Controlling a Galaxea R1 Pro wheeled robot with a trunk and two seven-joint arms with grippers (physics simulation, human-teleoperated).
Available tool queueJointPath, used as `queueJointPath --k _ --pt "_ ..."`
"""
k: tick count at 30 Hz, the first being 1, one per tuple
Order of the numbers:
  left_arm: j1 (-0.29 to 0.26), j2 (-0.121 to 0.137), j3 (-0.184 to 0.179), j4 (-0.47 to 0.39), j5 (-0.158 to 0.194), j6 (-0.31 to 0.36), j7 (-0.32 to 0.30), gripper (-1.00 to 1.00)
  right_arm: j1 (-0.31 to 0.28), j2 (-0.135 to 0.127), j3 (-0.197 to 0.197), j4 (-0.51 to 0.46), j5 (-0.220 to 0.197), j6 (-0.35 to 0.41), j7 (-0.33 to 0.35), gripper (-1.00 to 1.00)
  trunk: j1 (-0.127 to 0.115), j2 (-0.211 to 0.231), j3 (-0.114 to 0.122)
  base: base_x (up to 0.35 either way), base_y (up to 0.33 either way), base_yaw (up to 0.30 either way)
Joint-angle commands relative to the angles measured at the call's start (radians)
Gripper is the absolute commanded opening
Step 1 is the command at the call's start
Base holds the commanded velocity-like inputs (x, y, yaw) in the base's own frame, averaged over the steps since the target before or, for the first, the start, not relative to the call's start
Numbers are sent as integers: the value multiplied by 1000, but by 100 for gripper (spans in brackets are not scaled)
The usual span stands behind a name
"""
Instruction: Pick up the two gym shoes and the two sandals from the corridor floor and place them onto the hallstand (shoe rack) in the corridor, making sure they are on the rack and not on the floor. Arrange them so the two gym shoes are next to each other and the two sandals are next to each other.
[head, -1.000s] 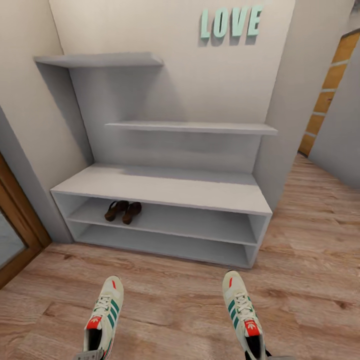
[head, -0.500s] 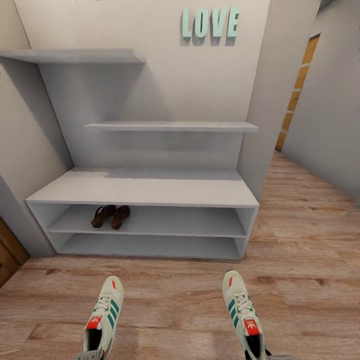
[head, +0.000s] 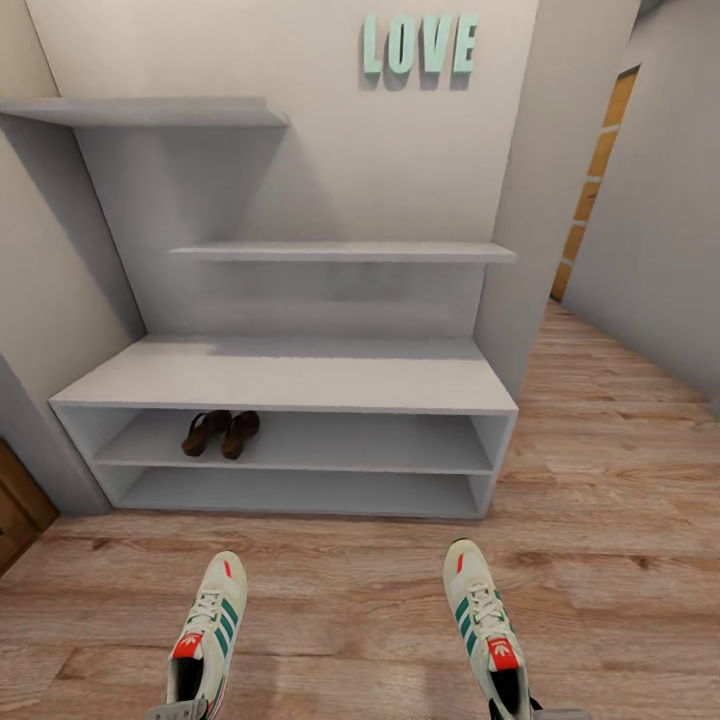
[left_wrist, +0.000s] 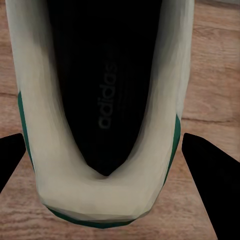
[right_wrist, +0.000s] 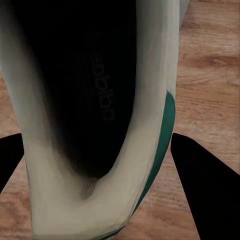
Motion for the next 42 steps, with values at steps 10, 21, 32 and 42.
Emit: queueJointPath --k 10,21,32,42 --pt "-1 0 9 0 -9 -3 -3 -100 -1 1 -13 0 5 -4 8 -100 0 0 -1 -210 83 0" --pt "-1 0 9 -1 -8 -2 -2 -100 -1 5 -12 -1 3 -4 7 -100 0 0 -1 -39 19 0" --pt "-30 -1 3 -23 -13 15 10 -100 -1 -66 -20 -1 4 -2 -11 -100 0 0 -1 0 0 0" --pt "-192 -3 0 -41 -21 119 11 -100 0 -222 -258 -12 -79 130 -14 -100 0 0 -1 0 0 0"
